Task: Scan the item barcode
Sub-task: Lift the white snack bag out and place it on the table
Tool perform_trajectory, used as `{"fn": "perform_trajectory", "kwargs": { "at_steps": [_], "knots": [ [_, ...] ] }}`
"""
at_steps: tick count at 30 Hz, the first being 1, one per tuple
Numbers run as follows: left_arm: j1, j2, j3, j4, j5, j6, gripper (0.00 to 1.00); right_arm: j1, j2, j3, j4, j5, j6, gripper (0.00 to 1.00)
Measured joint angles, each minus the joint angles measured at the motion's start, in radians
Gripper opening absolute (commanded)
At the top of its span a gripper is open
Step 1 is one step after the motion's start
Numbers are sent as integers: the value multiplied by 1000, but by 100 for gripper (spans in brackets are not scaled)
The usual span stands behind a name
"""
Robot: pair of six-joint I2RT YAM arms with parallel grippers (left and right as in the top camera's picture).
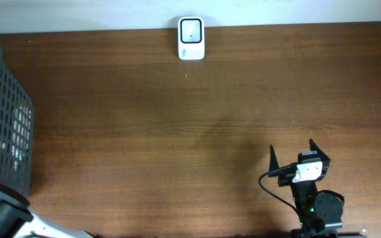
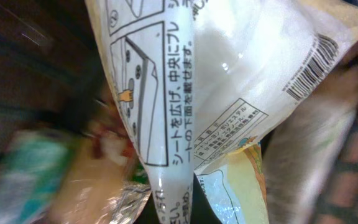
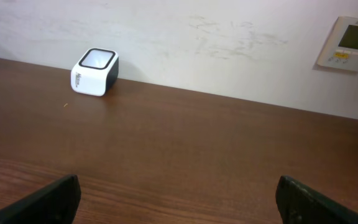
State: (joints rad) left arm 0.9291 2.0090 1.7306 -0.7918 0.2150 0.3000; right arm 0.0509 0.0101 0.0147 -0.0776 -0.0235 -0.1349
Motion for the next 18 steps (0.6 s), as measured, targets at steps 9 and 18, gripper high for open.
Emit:
{"fn": "perform_trajectory", "kwargs": {
  "at_steps": [9,18],
  "knots": [
    [-2,-399,63,82,123,-257,0,0,0,0,0,0,0,99],
    [-356,-525,65,-150,404,-325,0,0,0,0,0,0,0,99]
  ]
}}
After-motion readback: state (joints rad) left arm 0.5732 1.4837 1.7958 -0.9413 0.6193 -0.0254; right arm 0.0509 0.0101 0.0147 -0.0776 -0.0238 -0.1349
